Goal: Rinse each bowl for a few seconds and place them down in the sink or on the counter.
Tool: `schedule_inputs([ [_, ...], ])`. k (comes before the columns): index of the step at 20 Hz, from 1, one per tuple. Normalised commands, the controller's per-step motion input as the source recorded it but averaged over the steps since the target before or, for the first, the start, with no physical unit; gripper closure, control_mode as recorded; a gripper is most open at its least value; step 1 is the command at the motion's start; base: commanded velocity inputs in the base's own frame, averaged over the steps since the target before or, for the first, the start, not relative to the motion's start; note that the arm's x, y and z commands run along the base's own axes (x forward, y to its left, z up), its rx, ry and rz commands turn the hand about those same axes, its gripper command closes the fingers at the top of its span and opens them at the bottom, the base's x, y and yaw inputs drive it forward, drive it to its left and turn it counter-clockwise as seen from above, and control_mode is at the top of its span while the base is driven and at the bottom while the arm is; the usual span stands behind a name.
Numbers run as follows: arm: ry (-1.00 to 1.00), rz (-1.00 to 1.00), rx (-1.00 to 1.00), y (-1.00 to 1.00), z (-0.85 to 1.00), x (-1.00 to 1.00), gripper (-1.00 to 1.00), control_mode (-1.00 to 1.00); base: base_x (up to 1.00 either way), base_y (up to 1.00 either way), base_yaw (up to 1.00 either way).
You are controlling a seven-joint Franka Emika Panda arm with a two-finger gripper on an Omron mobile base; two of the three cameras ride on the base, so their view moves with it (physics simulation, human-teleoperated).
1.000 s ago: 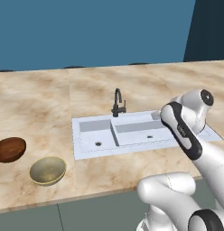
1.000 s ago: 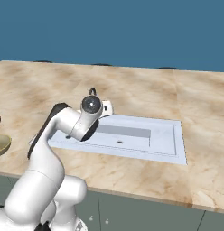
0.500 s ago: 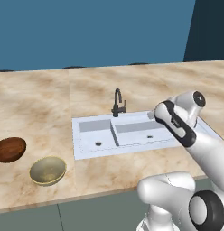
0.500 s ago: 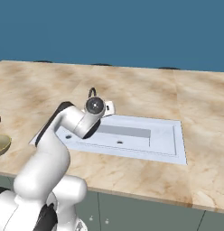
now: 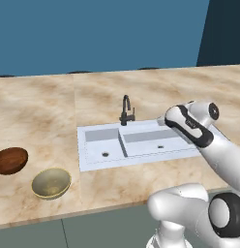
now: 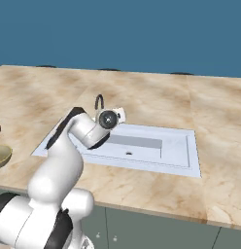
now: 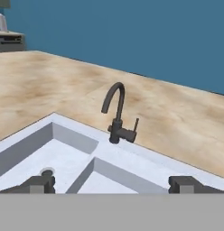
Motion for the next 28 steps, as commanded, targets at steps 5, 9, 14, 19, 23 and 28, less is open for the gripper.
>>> schedule_inputs([
  [5, -0.09, 0.04, 0.01, 0.0, -0.04, 0.35, -1.0, -1.0, 0.0, 0.0, 0.0],
  [9, -0.13, 0.06, 0.03, -0.01, -0.06, 0.17, -1.0, -1.0, 0.0, 0.0, 0.0],
  [14, -0.08, 0.07, 0.05, 0.0, -0.17, 0.14, -1.0, -1.0, 0.0, 0.0, 0.0],
  [19, -0.03, 0.04, 0.03, 0.02, -0.01, 0.25, -1.0, -1.0, 0.0, 0.0, 0.0],
  [23, -0.01, 0.05, 0.04, 0.03, 0.0, 0.29, -1.0, -1.0, 0.0, 0.0, 0.0],
  [28, 0.0, 0.06, 0.05, 0.04, -0.02, 0.21, -1.0, -1.0, 0.0, 0.0, 0.0],
])
